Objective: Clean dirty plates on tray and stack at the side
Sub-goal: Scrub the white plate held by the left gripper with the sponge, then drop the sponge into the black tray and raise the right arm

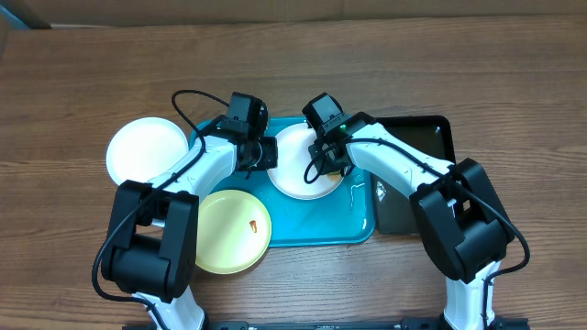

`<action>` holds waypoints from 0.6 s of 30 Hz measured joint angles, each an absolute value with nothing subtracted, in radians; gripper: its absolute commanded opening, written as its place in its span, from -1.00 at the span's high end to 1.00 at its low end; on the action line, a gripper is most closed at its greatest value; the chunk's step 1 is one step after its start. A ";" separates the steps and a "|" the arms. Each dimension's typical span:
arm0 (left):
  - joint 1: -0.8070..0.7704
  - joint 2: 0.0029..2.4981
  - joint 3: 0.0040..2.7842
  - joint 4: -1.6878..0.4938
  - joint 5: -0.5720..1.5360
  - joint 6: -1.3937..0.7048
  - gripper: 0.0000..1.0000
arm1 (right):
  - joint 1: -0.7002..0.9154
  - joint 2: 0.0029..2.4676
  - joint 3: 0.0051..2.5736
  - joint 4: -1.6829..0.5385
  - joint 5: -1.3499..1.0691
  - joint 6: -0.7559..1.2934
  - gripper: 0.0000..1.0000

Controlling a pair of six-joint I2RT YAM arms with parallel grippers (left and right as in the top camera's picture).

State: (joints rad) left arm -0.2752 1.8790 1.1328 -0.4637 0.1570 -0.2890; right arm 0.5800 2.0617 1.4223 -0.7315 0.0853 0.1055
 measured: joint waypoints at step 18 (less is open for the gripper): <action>-0.275 1.879 1.133 -0.464 0.157 -0.289 0.90 | 0.541 2.090 1.457 -0.696 -0.388 0.173 0.93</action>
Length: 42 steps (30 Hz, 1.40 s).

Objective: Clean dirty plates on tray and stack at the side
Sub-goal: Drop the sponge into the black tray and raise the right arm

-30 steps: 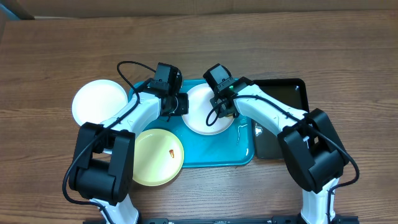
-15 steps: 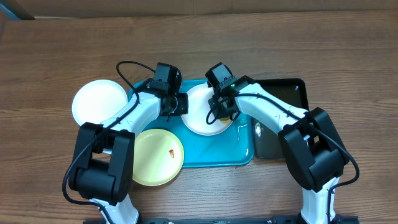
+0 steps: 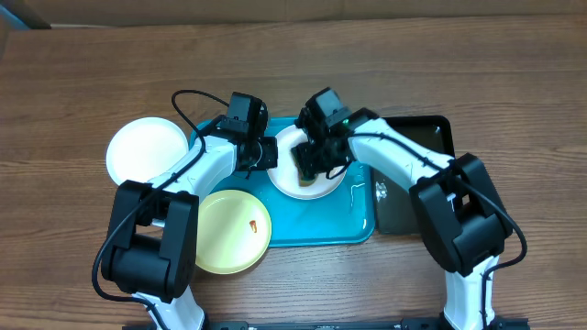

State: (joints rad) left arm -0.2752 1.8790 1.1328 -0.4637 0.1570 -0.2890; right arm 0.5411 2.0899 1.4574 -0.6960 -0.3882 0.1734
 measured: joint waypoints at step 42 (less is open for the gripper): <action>-0.275 1.879 1.133 -0.466 0.157 -0.289 0.31 | 0.014 1.998 1.463 -1.201 -0.059 0.117 -0.95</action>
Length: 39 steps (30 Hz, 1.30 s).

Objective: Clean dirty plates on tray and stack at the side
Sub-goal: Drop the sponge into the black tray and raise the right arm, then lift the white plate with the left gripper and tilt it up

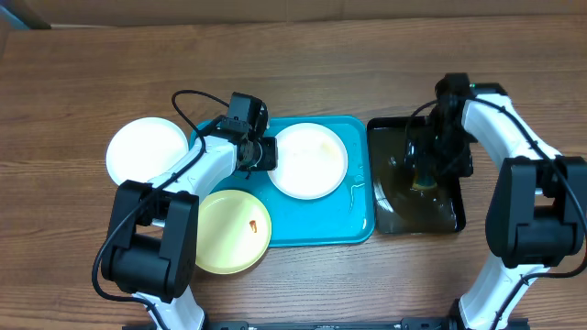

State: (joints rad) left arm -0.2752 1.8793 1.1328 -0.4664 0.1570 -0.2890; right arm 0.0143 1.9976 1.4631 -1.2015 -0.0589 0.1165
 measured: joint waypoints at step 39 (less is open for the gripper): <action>-0.389 1.880 1.183 -0.643 -0.092 -0.311 0.49 | -0.329 1.953 1.890 -1.414 -0.046 0.173 -1.00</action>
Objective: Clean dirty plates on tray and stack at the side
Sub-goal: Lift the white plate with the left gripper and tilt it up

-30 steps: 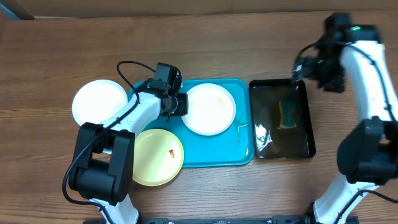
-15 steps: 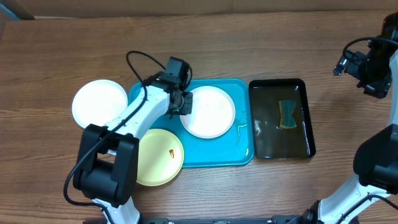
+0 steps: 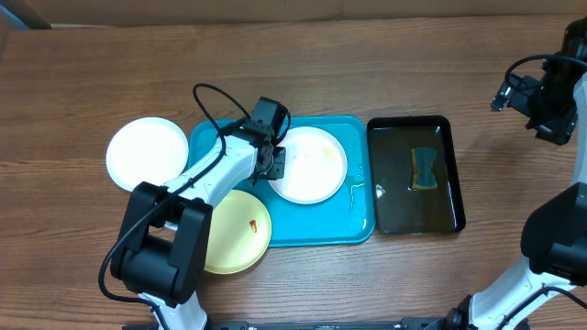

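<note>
A white plate (image 3: 316, 163) lies on the teal tray (image 3: 358, 225), and its face looks clean. My left gripper (image 3: 276, 163) sits at the plate's left rim, apparently shut on it. The yellow-green sponge (image 3: 423, 169) rests in the black water tray (image 3: 454, 215). My right gripper (image 3: 521, 110) hangs far to the right, beyond the black tray's far corner, open and holding nothing. A yellow plate (image 3: 229, 234) with an orange scrap on it overlaps the teal tray's front left corner. Another white plate (image 3: 145, 153) lies on the table to the left.
The black tray holds dark water and stands right beside the teal tray. A few white smears mark the teal tray near its right edge. The left arm's cable loops over the tray's back left corner.
My right gripper left the sponge lying in the black tray and now hangs away at the far right. My left gripper sits a little further right on the white plate's rim.
At first my left gripper was at the white plate's left rim while my right gripper was over the plate, then lower on its face. After that the right gripper was at the sponge in the black tray. Now the sponge lies there alone.
</note>
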`<action>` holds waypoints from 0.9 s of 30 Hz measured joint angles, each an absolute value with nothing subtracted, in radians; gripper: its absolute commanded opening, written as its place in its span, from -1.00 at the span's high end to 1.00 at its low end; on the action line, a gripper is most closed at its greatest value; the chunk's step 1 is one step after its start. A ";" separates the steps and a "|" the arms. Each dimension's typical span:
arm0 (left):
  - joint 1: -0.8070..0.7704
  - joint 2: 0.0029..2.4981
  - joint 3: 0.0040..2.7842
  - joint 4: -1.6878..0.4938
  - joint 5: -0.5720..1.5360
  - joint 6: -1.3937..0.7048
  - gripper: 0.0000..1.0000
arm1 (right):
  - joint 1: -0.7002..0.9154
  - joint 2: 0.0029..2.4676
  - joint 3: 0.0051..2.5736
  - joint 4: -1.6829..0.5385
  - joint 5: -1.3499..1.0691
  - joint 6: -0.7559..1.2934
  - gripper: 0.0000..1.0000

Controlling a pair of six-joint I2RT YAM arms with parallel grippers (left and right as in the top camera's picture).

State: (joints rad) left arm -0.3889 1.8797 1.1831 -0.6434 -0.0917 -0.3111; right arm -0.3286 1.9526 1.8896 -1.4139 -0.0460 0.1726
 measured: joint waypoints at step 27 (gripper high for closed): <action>-0.391 1.870 1.396 -0.825 -0.072 -0.329 0.92 | -0.329 1.953 1.890 -1.414 -0.046 0.173 -1.00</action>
